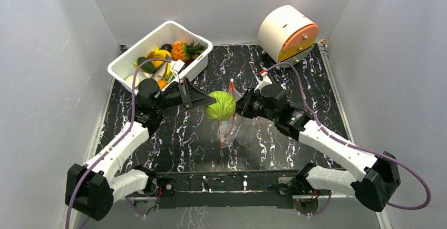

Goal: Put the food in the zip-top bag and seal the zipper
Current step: Place the fake vegetable in the zipper food storage bag.

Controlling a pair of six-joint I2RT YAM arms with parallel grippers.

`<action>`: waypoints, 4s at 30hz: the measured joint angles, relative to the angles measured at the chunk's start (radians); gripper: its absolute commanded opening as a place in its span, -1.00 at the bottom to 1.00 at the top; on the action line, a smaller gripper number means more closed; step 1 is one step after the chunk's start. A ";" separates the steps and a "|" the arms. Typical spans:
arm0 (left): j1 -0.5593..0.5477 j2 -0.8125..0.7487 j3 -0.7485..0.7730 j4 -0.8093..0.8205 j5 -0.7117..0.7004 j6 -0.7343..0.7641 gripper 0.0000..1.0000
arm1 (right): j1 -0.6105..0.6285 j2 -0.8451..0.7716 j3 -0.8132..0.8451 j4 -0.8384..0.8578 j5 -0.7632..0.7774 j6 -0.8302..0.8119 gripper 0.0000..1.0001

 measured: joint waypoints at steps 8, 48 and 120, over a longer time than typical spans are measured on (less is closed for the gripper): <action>-0.017 0.031 -0.011 -0.121 -0.039 0.114 -0.36 | 0.000 -0.042 -0.005 0.033 -0.024 -0.020 -1.00; -0.059 0.025 -0.060 -0.338 -0.232 0.326 -0.46 | -0.005 0.021 -0.020 0.212 -0.205 -0.053 -1.00; -0.062 0.072 0.221 -0.839 -0.310 0.499 0.29 | 0.008 -0.069 -0.093 0.166 -0.195 0.137 -1.00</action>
